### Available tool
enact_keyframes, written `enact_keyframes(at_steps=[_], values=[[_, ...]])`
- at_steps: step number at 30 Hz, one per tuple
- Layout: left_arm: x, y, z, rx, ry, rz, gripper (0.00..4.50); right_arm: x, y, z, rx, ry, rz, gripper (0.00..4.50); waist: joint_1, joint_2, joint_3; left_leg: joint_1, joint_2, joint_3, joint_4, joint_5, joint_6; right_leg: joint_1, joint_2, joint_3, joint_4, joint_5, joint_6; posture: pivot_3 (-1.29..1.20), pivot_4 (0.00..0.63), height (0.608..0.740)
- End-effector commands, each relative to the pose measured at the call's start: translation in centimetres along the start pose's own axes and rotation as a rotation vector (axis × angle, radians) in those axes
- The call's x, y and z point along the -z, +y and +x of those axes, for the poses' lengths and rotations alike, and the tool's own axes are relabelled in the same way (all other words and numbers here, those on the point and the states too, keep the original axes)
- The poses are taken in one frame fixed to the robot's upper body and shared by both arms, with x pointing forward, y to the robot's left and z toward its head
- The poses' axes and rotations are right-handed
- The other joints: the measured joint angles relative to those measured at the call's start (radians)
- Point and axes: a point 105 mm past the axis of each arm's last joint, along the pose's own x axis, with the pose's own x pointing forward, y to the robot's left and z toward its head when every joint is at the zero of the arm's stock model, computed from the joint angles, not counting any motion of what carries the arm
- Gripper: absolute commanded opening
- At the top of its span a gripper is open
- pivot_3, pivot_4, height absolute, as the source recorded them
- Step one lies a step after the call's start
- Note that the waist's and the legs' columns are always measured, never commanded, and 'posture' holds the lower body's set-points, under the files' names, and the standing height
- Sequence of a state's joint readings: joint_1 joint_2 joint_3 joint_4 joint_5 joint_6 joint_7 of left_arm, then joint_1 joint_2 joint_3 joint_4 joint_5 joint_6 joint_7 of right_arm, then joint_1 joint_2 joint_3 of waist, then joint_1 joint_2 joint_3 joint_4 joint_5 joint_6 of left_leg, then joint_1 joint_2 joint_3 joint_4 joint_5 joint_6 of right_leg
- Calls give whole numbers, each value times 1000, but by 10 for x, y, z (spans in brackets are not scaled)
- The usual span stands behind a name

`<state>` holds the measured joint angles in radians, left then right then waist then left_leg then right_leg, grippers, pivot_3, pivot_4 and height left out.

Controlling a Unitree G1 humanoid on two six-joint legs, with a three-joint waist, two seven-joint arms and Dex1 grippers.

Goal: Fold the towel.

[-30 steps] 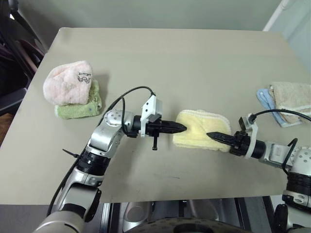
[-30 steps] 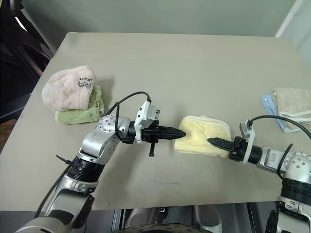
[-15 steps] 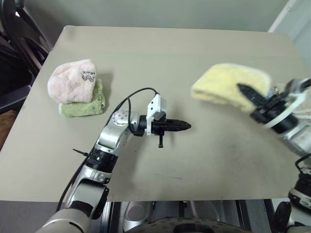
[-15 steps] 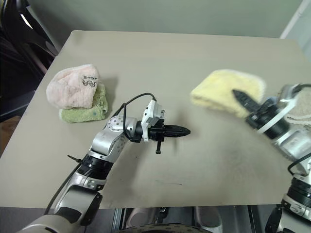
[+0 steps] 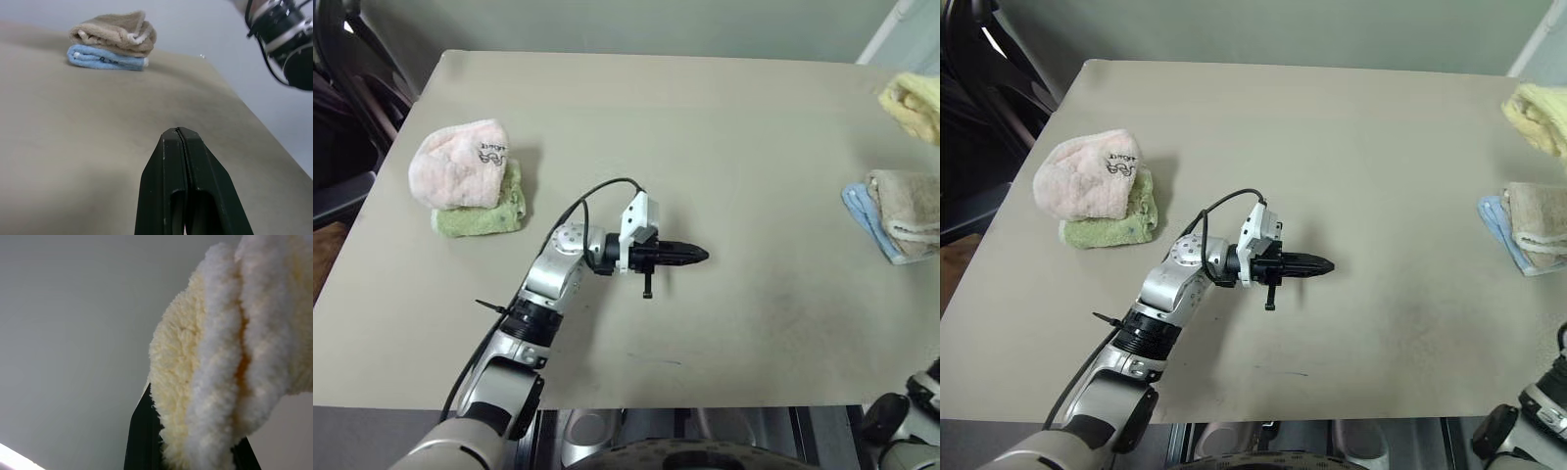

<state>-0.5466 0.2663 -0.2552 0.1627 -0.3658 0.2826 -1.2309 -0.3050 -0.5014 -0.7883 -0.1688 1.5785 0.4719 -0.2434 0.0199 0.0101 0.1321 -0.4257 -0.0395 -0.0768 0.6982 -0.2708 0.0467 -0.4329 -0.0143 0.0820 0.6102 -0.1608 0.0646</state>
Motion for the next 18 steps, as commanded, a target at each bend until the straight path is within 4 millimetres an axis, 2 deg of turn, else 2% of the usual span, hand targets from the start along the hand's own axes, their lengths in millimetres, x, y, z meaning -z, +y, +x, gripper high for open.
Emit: enact_keyframes(at_steps=[1,6,18], values=[[-5,1,1,2,-10,29,0,-18,-15,-11,75,-114,-28,11,1,1,0,0,0,0,0,0,0,0,0,0,0,0,0,0,150,733],[-4,1,2,-5,-9,28,0,-10,-42,-19,184,-125,-46,11,0,4,-1,0,0,1,0,0,0,0,0,0,0,0,0,0,150,733],[-3,1,4,-18,-14,24,0,-7,-65,-27,283,-118,-114,11,1,5,-1,0,0,1,0,1,0,1,0,0,0,1,0,0,150,733]])
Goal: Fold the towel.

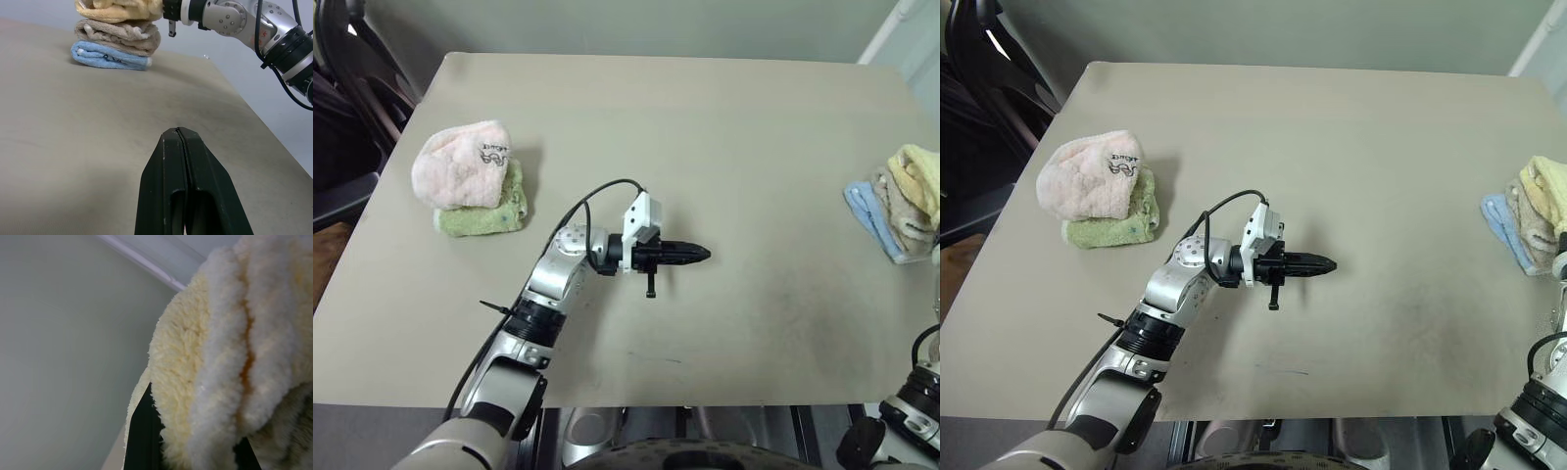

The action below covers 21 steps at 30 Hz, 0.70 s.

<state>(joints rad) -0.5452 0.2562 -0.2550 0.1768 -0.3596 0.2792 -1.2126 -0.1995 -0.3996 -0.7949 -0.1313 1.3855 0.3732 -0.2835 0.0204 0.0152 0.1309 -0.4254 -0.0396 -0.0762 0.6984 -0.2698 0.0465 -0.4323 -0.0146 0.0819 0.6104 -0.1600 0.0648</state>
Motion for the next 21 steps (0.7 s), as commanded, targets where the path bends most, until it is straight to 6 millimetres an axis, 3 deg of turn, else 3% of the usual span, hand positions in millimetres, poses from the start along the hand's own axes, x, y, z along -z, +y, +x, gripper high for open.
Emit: enact_keyframes(at_steps=[1,13,21], values=[[-6,-1,2,1,-14,35,0,-7,1,-1,0,-27,-32,11,0,0,0,0,0,0,0,0,0,0,0,0,0,0,0,0,150,733],[-4,2,-1,-25,-9,41,0,-2,1,8,12,21,-38,11,0,0,0,0,0,0,0,0,0,0,0,0,0,0,0,0,150,733],[-4,1,-2,-41,-12,46,0,-19,10,14,-15,22,-43,11,0,1,0,0,0,0,0,1,-1,0,0,0,0,0,0,0,150,733]])
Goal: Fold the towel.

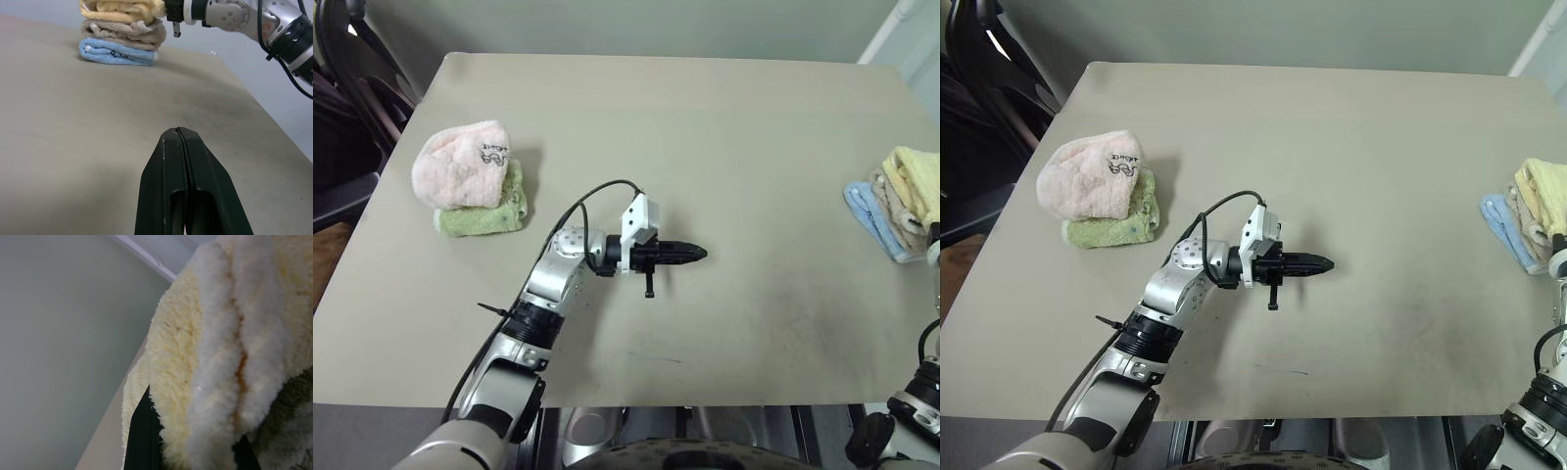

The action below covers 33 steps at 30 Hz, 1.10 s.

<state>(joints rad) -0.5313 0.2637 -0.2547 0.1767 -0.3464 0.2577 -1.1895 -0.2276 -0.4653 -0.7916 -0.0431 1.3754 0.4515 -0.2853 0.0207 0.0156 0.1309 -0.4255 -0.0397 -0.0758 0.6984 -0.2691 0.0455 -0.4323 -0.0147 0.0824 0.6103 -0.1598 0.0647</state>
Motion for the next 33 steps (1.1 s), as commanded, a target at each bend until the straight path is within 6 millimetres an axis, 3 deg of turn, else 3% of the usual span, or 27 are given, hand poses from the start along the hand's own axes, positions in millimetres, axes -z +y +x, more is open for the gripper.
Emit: enact_keyframes(at_steps=[1,12,23,29,33], values=[[-9,-1,0,-9,-25,33,0,-25,17,2,-56,-53,4,11,0,0,0,0,0,0,0,0,0,0,0,0,0,0,0,0,150,733],[-10,3,1,-20,-28,36,0,-42,38,13,-112,-62,-28,11,0,1,0,0,0,0,0,0,0,0,0,0,0,0,0,0,150,733],[0,2,-5,-32,-15,36,0,-4,-17,1,48,82,-75,11,2,1,0,0,0,0,0,-1,1,0,0,0,0,0,1,0,150,733],[1,1,-4,-28,-13,40,0,-9,-34,-2,115,52,-64,11,1,1,0,0,0,1,0,-1,2,0,0,1,0,0,0,0,150,733],[0,-1,-2,-22,-13,42,0,-15,-33,-4,113,38,-63,1194,1,1,0,0,0,1,0,-1,2,0,0,0,0,0,0,0,150,733]])
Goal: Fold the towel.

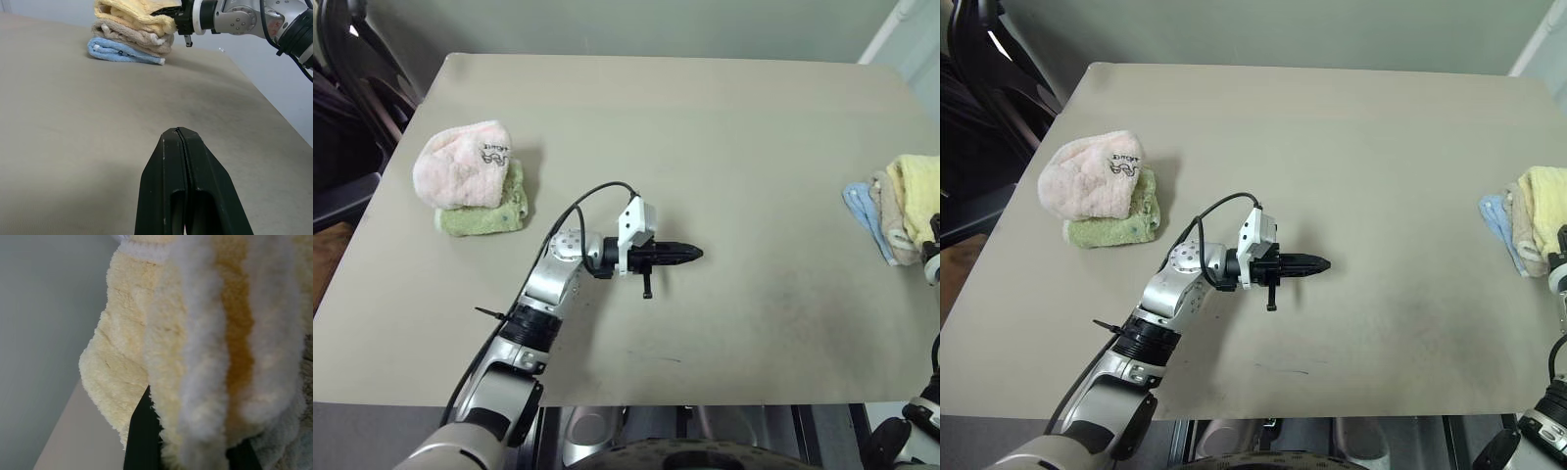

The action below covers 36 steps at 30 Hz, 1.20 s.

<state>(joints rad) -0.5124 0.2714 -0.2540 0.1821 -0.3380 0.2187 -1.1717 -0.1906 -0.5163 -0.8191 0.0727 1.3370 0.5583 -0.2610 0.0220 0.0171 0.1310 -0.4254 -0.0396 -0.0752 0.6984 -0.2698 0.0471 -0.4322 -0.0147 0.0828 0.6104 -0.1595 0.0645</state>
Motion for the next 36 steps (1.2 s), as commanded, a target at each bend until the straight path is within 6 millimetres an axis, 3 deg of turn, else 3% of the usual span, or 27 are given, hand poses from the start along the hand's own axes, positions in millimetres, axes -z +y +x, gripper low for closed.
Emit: enact_keyframes(at_steps=[1,9,10,22,27,31,36], values=[[-5,-2,3,9,-16,25,0,-19,1,-6,-5,-62,8,1550,0,0,0,0,0,0,0,0,0,0,0,0,0,0,0,0,150,733],[-4,-2,5,18,-14,12,0,-31,8,-10,-21,-96,4,4307,0,0,0,0,0,0,0,0,0,0,0,0,0,0,0,0,150,733],[-4,-3,5,19,-14,9,0,-33,10,-11,-29,-102,9,4465,0,0,0,0,0,0,0,0,0,0,0,0,0,0,0,0,150,733],[-3,-2,5,20,-15,7,0,-44,46,-29,-176,-106,66,4465,0,0,0,0,0,0,0,0,0,0,0,0,0,0,0,0,150,733],[-3,-2,5,20,-15,8,0,-44,47,-31,-180,-95,71,4465,0,0,0,0,0,0,0,0,-1,0,0,0,0,-1,1,0,150,733],[-1,-2,3,15,-10,4,0,-39,44,-57,-182,-121,128,4465,6,1,0,0,0,0,0,-1,-1,0,0,-1,0,-3,1,0,150,733],[0,0,3,19,-5,5,0,-26,43,-70,-166,-99,147,4465,3,2,0,0,-1,1,0,-2,-3,0,0,1,-1,-5,2,0,150,733]])
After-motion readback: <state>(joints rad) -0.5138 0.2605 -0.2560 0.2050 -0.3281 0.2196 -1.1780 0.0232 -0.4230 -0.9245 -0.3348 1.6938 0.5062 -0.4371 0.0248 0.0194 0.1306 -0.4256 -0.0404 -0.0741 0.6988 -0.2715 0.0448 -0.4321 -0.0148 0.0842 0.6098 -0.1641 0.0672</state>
